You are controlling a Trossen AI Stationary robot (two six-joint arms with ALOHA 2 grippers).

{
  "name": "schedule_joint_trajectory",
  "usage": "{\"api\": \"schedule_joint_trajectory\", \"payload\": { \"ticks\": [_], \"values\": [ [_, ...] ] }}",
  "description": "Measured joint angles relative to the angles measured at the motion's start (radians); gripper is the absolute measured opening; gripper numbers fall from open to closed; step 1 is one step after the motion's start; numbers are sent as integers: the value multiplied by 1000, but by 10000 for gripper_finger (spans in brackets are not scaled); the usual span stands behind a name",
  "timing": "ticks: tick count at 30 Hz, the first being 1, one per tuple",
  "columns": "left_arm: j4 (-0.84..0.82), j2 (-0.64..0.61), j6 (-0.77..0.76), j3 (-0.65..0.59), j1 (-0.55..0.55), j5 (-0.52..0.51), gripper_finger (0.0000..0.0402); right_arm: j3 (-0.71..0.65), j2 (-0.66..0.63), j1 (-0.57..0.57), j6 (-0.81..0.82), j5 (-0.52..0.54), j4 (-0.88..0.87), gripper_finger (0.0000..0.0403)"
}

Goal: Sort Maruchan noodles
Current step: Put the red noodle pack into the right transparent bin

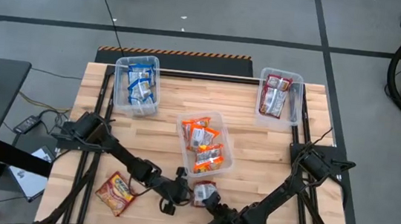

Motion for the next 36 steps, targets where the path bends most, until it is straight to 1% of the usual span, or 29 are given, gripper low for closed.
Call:
{"api": "schedule_joint_trajectory", "payload": {
  "ticks": [4,11,14,18,20,22,24,26,27,29,32,36],
  "values": [
    [8,0,-6,0,-5,3,149,0,0,8,106,-6,-18,213],
    [31,0,-37,0,-10,4,149,1,0,69,224,2,-23,213],
    [41,0,-31,1,-9,3,149,2,2,77,237,33,-45,213],
    [15,-4,17,1,-5,1,149,2,-1,75,236,63,-100,213],
    [-8,-17,21,1,0,2,149,2,-6,84,245,23,-156,213],
    [-39,-40,21,1,4,1,149,2,-7,101,292,-9,-261,213],
    [-68,-56,27,2,5,1,149,2,-7,112,374,-17,-376,213],
    [-64,-59,47,2,5,2,149,0,-8,114,445,-17,-485,213],
    [-59,-59,54,2,5,2,149,-11,-9,104,465,-17,-498,213],
    [-39,-55,54,2,5,6,149,-34,-9,76,469,-24,-489,212],
    [-41,-49,51,2,4,31,149,-55,-15,32,400,-26,-437,210],
    [-17,-49,50,2,-11,45,149,-47,-8,-25,314,29,-365,207]
  ]
}}
